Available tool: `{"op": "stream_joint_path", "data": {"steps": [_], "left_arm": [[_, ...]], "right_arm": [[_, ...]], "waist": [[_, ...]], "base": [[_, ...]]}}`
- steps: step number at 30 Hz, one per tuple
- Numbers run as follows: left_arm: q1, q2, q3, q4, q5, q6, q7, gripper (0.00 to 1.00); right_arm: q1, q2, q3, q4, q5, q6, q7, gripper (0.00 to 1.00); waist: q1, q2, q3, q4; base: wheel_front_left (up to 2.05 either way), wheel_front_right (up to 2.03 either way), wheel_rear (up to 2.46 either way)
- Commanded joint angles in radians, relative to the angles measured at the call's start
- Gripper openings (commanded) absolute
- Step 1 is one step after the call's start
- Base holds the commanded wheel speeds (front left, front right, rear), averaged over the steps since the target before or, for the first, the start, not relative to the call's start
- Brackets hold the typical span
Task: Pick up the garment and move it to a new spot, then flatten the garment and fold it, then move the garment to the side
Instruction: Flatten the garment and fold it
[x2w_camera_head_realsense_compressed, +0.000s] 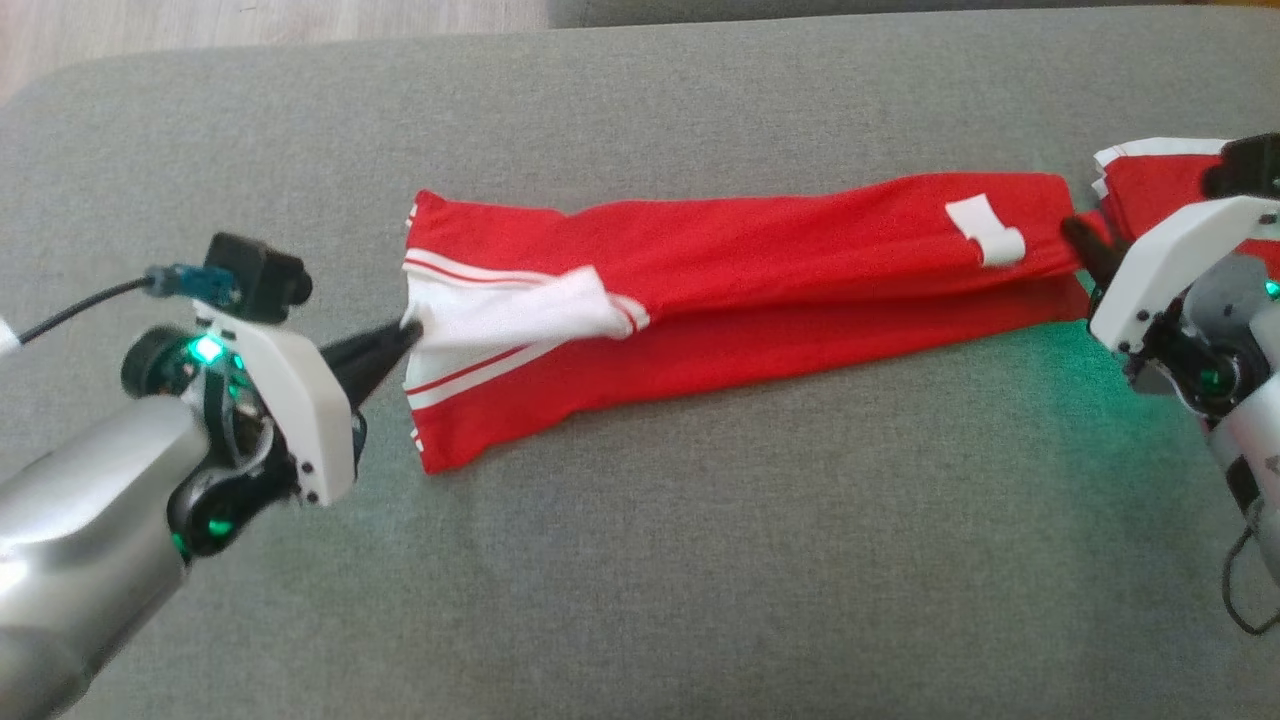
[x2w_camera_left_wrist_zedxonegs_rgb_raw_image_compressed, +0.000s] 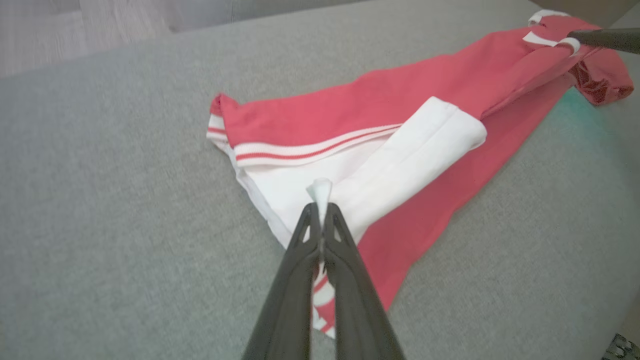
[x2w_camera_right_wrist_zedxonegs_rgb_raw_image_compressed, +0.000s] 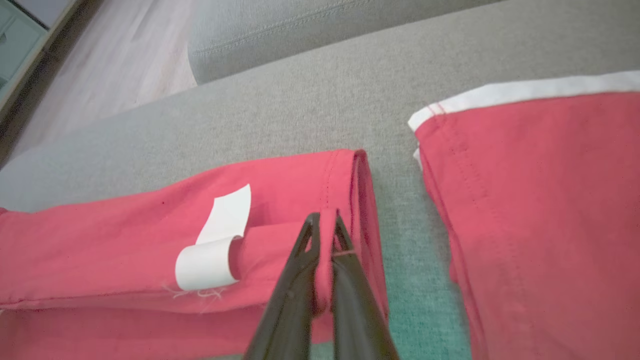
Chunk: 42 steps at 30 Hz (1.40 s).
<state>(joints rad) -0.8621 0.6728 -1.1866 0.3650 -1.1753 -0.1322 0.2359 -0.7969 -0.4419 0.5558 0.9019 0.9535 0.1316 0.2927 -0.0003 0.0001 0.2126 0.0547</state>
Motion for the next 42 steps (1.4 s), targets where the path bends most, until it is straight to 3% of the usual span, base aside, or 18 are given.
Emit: {"op": "stream_joint_path", "data": {"steps": [1,5,10,12,13,14,17,20,23,24,28,31,37,42], "left_arm": [[-0.034,0.063,0.034,-0.042,-0.024,0.002,0.023,0.00],[-0.018,0.097,-0.006,-0.107,-0.064,0.002,0.104,0.00],[-0.014,0.096,-0.024,-0.121,-0.076,0.002,0.135,0.00],[-0.011,0.094,-0.032,-0.123,-0.085,0.002,0.152,0.00],[-0.010,0.094,-0.034,-0.125,-0.083,0.002,0.153,0.44],[-0.011,0.094,-0.034,-0.125,-0.081,0.002,0.147,1.00],[-0.018,0.086,-0.004,-0.101,-0.069,0.011,0.078,1.00],[-0.030,0.057,0.051,-0.060,-0.030,0.051,-0.069,1.00],[-0.032,0.008,0.119,-0.014,-0.003,0.100,-0.251,1.00],[-0.032,0.008,0.119,-0.014,-0.003,0.100,-0.251,1.00],[-0.015,-0.062,0.207,0.037,0.008,0.149,-0.458,1.00],[0.015,-0.106,0.285,0.053,0.044,0.178,-0.495,1.00],[0.211,-0.246,0.643,-0.039,0.282,0.210,-0.497,1.00],[0.431,-0.380,0.828,-0.070,0.465,0.178,-0.497,1.00]], "right_arm": [[0.005,-0.029,0.025,-0.039,0.009,-0.001,0.015,0.00],[0.012,-0.057,0.076,-0.060,0.008,-0.001,0.051,0.00],[0.013,-0.072,0.118,-0.052,-0.002,-0.001,0.070,0.00],[0.010,-0.071,0.126,-0.036,-0.007,-0.001,0.072,1.00],[0.008,-0.068,0.131,-0.034,-0.006,-0.001,0.077,1.00],[0.004,-0.067,0.132,-0.033,-0.003,-0.001,0.076,1.00],[-0.015,-0.065,0.122,-0.038,0.006,-0.001,0.042,1.00],[-0.036,-0.062,0.103,-0.058,0.019,-0.001,-0.019,1.00],[-0.057,-0.055,0.072,-0.087,0.023,-0.001,-0.128,1.00],[-0.057,-0.055,0.072,-0.087,0.023,-0.001,-0.128,1.00],[-0.065,-0.033,0.033,-0.132,0.015,-0.001,-0.305,1.00],[-0.048,-0.008,0.008,-0.160,-0.006,-0.001,-0.431,1.00],[0.038,0.062,-0.065,-0.202,-0.134,-0.001,-0.551,1.00],[0.215,0.192,-0.298,-0.332,-0.333,-0.001,-0.554,1.00]], "waist": [[0.0003,-0.0001,0.000,0.000],[0.0003,-0.0001,0.007,-0.003],[0.0003,-0.0001,0.015,-0.008],[0.0003,-0.0001,0.016,-0.013],[0.0003,-0.0001,0.014,-0.016],[0.0003,-0.0001,0.013,-0.020],[0.0003,-0.0001,0.002,-0.033],[0.0003,-0.0001,-0.014,-0.045],[0.0003,-0.0001,-0.028,-0.055],[0.0003,-0.0001,-0.028,-0.055],[0.0003,-0.0001,-0.048,-0.063],[0.0003,-0.0001,-0.060,-0.065],[0.0003,-0.0001,-0.078,-0.063],[0.0003,-0.0001,-0.098,-0.066]], "base": [[0.00,0.00,0.00],[0.00,0.00,0.00],[0.00,0.00,0.00],[0.00,0.00,0.00],[0.00,0.00,0.00],[0.00,0.00,0.00],[0.00,0.00,0.00],[0.00,0.00,0.00],[0.00,0.00,0.00],[0.00,0.00,0.00],[0.00,0.00,0.00],[0.00,0.00,0.00],[0.00,0.00,0.00],[0.00,0.00,0.00]]}}
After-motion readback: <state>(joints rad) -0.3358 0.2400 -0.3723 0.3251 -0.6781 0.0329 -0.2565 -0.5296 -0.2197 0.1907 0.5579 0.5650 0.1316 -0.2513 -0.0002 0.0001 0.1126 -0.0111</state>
